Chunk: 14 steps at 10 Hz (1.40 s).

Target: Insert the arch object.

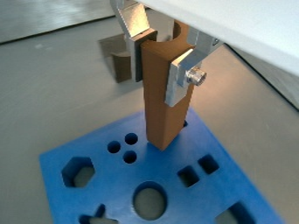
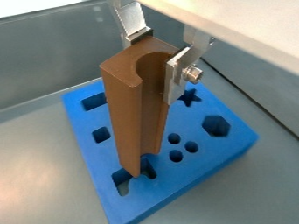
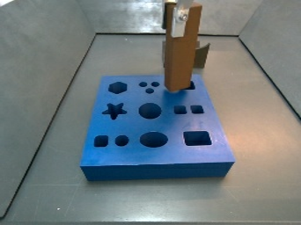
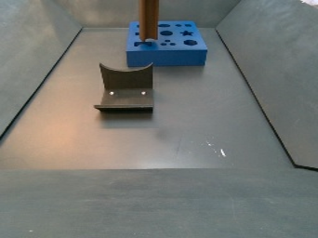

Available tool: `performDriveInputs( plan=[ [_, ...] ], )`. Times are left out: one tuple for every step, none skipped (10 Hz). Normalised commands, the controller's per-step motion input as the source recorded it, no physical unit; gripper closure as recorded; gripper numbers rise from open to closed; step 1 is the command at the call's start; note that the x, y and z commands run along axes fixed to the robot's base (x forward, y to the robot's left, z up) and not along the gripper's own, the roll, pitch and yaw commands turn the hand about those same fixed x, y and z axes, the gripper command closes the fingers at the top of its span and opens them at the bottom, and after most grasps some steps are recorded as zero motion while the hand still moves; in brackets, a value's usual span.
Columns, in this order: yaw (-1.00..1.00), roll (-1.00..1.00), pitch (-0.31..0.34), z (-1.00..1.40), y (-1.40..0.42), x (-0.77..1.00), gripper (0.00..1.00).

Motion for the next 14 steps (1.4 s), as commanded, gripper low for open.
performDriveInputs(
  plan=[
    [-1.0,0.06,-0.003,-0.14,0.0,0.0,1.0],
    [-1.0,0.1,-0.017,-0.08,0.0,0.0,1.0],
    [-0.95,0.14,-0.003,-0.04,0.0,0.01,1.0],
    [-0.84,0.21,0.0,-0.04,0.02,0.09,1.0],
    [-0.6,0.29,0.0,-0.06,0.05,0.34,1.0],
    [-0.39,0.34,0.034,-0.11,0.02,0.54,1.0],
    [-0.24,0.42,0.101,-0.12,0.0,0.58,1.0],
    [-0.17,0.36,0.057,-0.25,0.0,0.37,1.0],
    [-0.19,0.29,0.054,-0.29,0.0,0.37,1.0],
    [-0.1,0.21,0.05,-0.32,0.04,0.15,1.0],
    [0.0,0.12,0.0,-0.33,0.11,0.0,1.0],
    [0.0,0.02,-0.023,-0.39,0.05,0.0,1.0],
    [0.02,-0.04,-0.043,-0.31,0.09,-0.07,1.0],
    [0.11,-0.13,-0.031,-0.2,0.09,-0.11,1.0]
  ],
)
